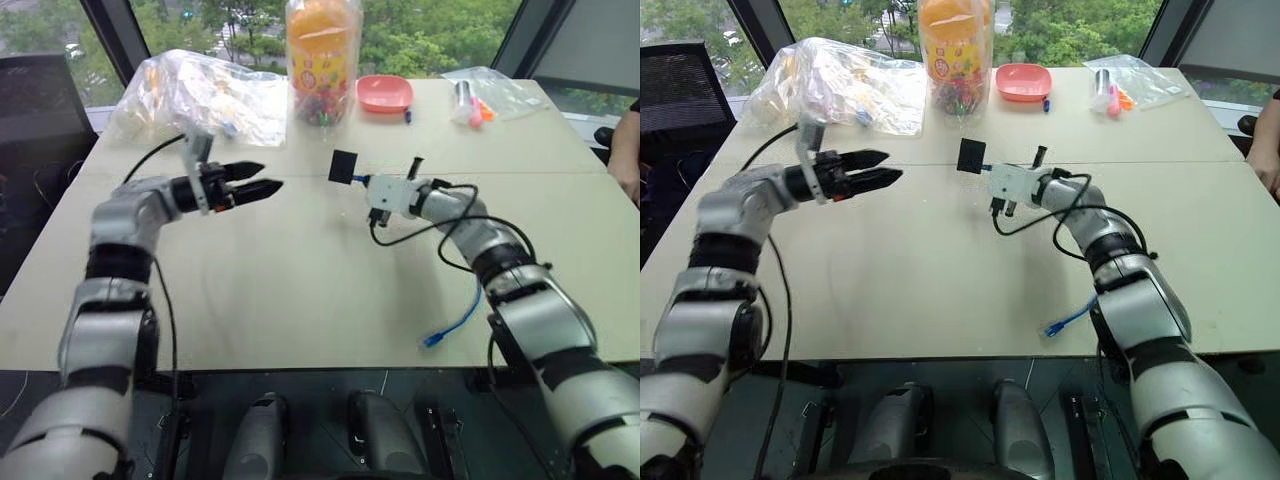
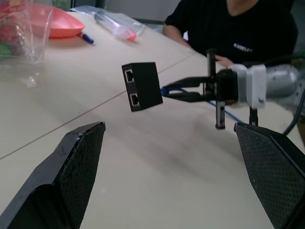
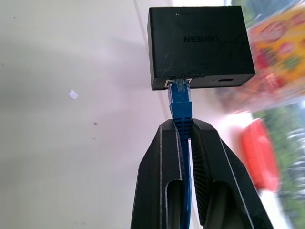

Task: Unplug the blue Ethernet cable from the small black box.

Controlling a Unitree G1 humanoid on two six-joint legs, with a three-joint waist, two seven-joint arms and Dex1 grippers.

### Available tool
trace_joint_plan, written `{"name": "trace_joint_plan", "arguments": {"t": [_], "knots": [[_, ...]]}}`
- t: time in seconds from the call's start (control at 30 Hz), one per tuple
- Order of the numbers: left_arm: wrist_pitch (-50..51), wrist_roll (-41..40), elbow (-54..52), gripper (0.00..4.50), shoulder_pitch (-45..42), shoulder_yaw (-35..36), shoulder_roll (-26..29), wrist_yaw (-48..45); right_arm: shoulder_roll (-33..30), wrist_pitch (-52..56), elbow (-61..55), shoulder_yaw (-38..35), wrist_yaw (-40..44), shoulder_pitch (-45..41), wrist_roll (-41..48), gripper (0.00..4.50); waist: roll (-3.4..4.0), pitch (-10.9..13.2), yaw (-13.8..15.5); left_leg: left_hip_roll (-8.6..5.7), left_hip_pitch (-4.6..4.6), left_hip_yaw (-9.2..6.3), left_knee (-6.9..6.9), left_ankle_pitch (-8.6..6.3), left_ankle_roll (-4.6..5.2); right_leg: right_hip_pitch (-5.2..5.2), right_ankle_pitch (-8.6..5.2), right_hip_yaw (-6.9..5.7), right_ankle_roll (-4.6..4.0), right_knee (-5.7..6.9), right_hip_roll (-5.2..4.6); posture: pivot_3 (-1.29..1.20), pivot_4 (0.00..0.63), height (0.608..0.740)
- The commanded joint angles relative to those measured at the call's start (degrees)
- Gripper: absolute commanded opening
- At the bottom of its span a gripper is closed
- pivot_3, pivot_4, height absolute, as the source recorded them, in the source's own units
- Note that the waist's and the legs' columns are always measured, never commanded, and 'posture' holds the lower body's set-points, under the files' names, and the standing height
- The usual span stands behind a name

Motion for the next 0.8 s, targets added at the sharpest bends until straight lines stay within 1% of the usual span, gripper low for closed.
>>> {"name": "trace_joint_plan", "arguments": {"t": [0.03, 0.13, 0.23, 0.5, 0.6, 0.63, 0.67, 0.7, 0.8], "knots": [[-4.5, 1.3, 9.6, 4.5, -6.0, 2.3, -2.2, 0.8, -2.3, -0.9, -8.5, -1.4, -2.1, 1.4, -0.7, 0.02, -0.01, 0.0, -0.5, 0.0, 0.02, 0.04, 0.0, 0.0, 0.0, -0.01, 0.0, 0.05, 0.0, 0.0, 0.01, 0.0, 0.15, 0.74], [-7.0, 2.3, 16.7, 4.5, -10.1, 3.3, -6.1, 2.2, -3.5, -0.1, -15.1, -2.2, -2.1, 4.1, -0.5, 0.02, -0.03, 0.0, -0.9, 0.04, 0.06, 0.09, 0.0, 0.0, 0.02, -0.03, 0.0, 0.14, 0.01, 0.05, 0.07, 0.0, 0.15, 0.74], [-8.6, 3.1, 20.6, 4.5, -12.8, 4.9, -9.1, 3.8, -4.4, 1.0, -19.1, -2.5, -2.3, 5.6, -1.2, 0.02, -0.05, 0.0, -1.2, 0.04, 0.07, 0.09, 0.0, -0.01, 0.02, -0.03, 0.0, 0.15, 0.01, 0.05, 0.08, 0.0, 0.15, 0.74], [-9.8, 4.4, 23.2, 4.5, -15.4, 8.1, -12.2, 4.9, -4.8, 4.9, -27.9, -3.5, -0.9, 9.4, -0.9, 0.02, -0.07, 0.0, -1.4, 0.08, 0.08, 0.1, 0.0, -0.01, 0.03, -0.04, 0.01, 0.18, 0.0, 0.06, 0.12, 0.0, 0.15, 0.74], [-10.0, 5.3, 23.4, 3.77, -15.5, 8.5, -12.7, 4.5, -5.0, 5.9, -30.7, -3.8, -0.2, 10.9, -0.8, 0.0, -0.07, 0.0, -1.3, 0.08, 0.06, 0.1, 0.01, -0.01, 0.03, -0.03, 0.01, 0.17, 0.01, 0.05, 0.11, 0.0, 0.15, 0.74], [-9.9, 5.7, 23.4, 3.34, -15.5, 8.4, -12.7, 3.7, -5.0, 6.2, -31.5, -3.9, -0.1, 11.3, -0.8, 0.0, -0.08, 0.0, -1.2, 0.08, 0.05, 0.11, 0.01, -0.01, 0.03, -0.04, 0.01, 0.18, 0.01, 0.04, 0.11, 0.0, 0.15, 0.74], [-9.7, 5.9, 23.4, 2.78, -15.5, 8.5, -12.8, 3.2, -5.0, 6.5, -32.5, -4.0, 0.2, 11.8, -0.7, 0.0, -0.09, 0.1, -1.2, 0.08, 0.05, 0.1, 0.02, -0.01, 0.03, -0.04, 0.01, 0.18, 0.01, 0.04, 0.11, 0.0, 0.15, 0.74], [-9.5, 5.9, 23.4, 2.49, -15.6, 8.6, -12.9, 2.7, -4.9, 6.8, -33.3, -4.1, 0.3, 12.1, -0.5, 0.0, -0.09, 0.1, -1.2, 0.08, 0.05, 0.1, 0.02, -0.01, 0.03, -0.04, 0.01, 0.18, 0.01, 0.04, 0.12, 0.0, 0.15, 0.74], [-9.2, 6.4, 23.4, 1.28, -15.5, 8.9, -12.9, 1.6, -4.6, 7.7, -35.4, -4.2, 0.7, 12.9, -0.4, 0.0, -0.09, 0.1, -1.2, 0.07, 0.05, 0.1, 0.02, -0.01, 0.02, -0.04, 0.01, 0.18, 0.01, 0.04, 0.12, 0.0, 0.15, 0.74]]}}
